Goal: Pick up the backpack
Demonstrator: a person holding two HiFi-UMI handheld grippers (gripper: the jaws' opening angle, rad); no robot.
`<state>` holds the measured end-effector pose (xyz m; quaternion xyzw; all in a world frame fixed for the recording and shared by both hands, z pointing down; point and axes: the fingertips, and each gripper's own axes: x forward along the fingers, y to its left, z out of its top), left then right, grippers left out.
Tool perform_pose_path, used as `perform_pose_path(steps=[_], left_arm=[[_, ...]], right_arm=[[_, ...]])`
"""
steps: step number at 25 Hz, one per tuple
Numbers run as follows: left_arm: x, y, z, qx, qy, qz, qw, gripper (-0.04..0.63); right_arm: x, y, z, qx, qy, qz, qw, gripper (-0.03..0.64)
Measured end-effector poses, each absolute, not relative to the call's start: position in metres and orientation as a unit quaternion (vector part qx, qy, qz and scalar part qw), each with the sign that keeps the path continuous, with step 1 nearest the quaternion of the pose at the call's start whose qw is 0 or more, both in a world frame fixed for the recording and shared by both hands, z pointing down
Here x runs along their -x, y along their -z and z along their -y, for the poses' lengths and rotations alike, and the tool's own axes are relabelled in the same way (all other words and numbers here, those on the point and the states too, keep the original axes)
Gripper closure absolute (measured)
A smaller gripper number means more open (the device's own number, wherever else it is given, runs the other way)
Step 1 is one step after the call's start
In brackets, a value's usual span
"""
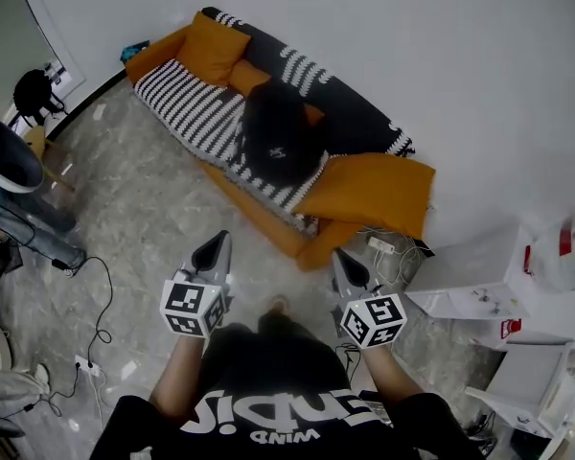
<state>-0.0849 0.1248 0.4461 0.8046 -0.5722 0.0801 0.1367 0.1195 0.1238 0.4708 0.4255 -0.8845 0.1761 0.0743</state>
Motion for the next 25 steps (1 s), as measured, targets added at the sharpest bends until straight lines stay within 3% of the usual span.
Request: perform_pose_path(steps=[25], left_arm=[[0.118,-0.449,0.161,-0.844,-0.072,0.513,0.142,0.594]], right_arm=[[-0.074,-0.485,0.141,-0.452,-0.195,0.865,0.1,0.62]])
